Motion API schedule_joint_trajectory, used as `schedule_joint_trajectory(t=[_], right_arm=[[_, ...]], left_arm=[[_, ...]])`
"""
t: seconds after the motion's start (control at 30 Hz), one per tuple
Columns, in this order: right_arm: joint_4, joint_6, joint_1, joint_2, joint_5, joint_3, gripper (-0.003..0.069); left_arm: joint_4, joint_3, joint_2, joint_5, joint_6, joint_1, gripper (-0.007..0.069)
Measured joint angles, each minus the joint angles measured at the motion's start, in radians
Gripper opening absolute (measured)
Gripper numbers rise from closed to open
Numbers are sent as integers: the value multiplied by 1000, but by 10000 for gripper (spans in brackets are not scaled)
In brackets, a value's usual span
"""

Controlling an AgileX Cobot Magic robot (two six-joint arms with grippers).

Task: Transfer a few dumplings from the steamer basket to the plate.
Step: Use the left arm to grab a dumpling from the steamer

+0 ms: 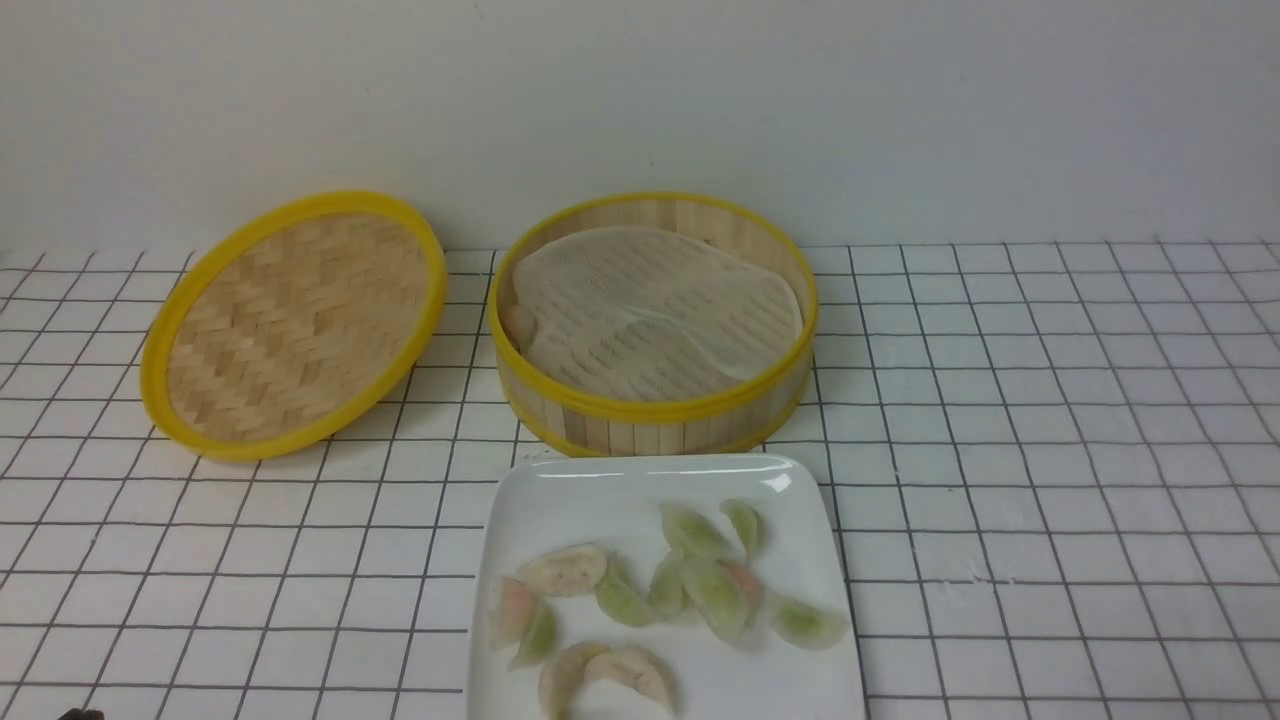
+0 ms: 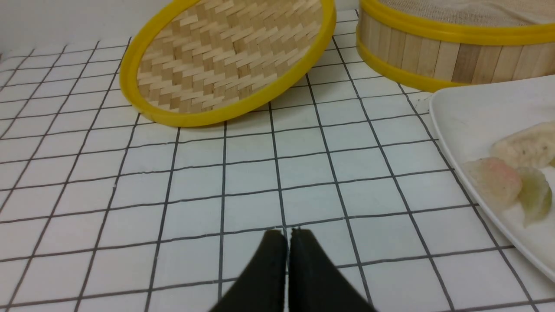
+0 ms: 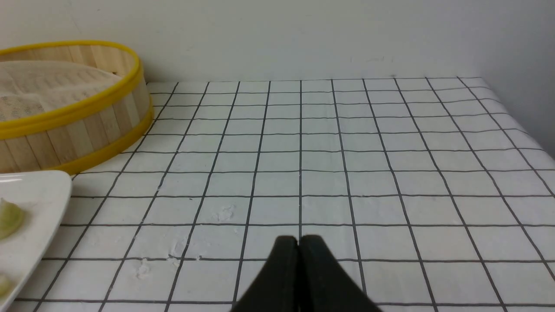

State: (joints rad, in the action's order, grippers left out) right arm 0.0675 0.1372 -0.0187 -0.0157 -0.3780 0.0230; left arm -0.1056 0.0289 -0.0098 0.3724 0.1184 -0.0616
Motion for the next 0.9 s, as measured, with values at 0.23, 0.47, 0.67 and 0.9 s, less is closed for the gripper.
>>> schedule_joint_trajectory(t=[0.23,0.47,0.67,0.9], right_arm=[[0,0,0,0,0,0,-14],[0,0,0,0,0,0,-14],[0,0,0,0,0,0,-14],[0,0,0,0,0,0,-14]], left_arm=[[-237,1,0,-131,-68,0,-6],[-453,-34,0,-505,-118,1,-6],[-463,-381,240,-221,-98,1,-6],[-404,-986,1002,422,140,1,-6]])
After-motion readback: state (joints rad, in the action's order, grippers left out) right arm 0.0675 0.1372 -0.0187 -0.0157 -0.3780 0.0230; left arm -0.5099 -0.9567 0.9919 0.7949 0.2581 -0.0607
